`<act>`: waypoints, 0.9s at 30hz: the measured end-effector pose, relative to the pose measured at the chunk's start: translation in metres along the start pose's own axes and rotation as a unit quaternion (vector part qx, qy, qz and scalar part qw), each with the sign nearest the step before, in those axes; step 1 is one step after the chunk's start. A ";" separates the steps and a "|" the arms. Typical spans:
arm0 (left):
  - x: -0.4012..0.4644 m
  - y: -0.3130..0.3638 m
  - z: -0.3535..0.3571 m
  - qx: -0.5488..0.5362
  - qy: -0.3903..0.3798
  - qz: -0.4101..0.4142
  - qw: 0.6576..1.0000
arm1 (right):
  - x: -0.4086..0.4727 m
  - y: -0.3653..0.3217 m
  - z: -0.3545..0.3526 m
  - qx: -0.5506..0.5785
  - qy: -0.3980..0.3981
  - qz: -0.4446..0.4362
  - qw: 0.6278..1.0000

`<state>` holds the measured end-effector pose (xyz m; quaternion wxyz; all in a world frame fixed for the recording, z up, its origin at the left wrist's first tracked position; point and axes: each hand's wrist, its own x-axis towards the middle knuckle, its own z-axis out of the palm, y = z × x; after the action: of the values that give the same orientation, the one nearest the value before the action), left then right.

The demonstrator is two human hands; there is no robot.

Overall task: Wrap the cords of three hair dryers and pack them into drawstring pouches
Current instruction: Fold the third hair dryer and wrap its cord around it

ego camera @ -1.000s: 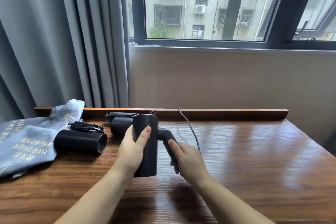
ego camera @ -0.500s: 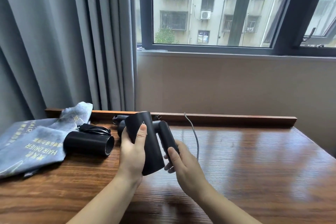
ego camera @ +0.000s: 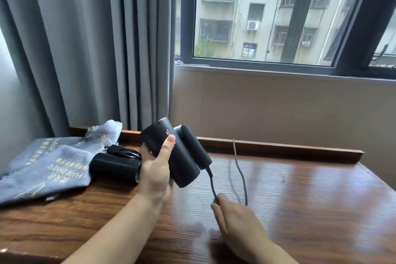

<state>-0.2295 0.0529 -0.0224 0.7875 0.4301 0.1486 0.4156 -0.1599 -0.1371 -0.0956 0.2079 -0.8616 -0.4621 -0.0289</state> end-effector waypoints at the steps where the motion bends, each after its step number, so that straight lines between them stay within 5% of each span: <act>1: -0.003 -0.001 0.002 0.027 -0.009 0.025 0.999 | 0.000 -0.009 0.001 -0.016 -0.008 0.005 1.000; 6: -0.021 -0.008 -0.002 0.210 -0.095 0.115 0.966 | 0.005 -0.041 -0.016 -0.100 -0.109 -0.015 0.989; 11: -0.028 -0.018 -0.013 0.366 -0.105 0.127 0.916 | 0.014 -0.041 -0.037 -0.119 -0.117 -0.112 0.980; 13: -0.027 -0.019 -0.020 0.374 -0.147 0.093 0.911 | 0.018 -0.033 -0.046 -0.078 -0.141 -0.117 0.980; 15: -0.028 -0.019 -0.026 0.317 -0.234 0.068 0.916 | 0.023 -0.021 -0.052 0.087 -0.195 -0.031 0.976; 18: -0.035 -0.018 -0.029 0.354 -0.335 0.168 0.857 | 0.028 -0.017 -0.054 0.397 -0.161 0.104 0.897; 21: -0.036 -0.020 -0.028 0.417 -0.365 0.231 0.800 | 0.029 -0.015 -0.051 0.594 -0.102 0.102 0.792; 24: -0.035 -0.023 -0.029 0.413 -0.376 0.199 0.805 | 0.026 -0.015 -0.053 0.743 -0.124 0.130 0.645; 27: -0.039 -0.025 -0.025 0.334 -0.348 0.112 0.869 | 0.025 -0.018 -0.043 0.771 -0.084 0.155 0.612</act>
<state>-0.2552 0.0292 -0.0619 0.5461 0.7977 -0.0540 0.2501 -0.1536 -0.1251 -0.0440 0.7568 -0.4412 -0.1896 0.4434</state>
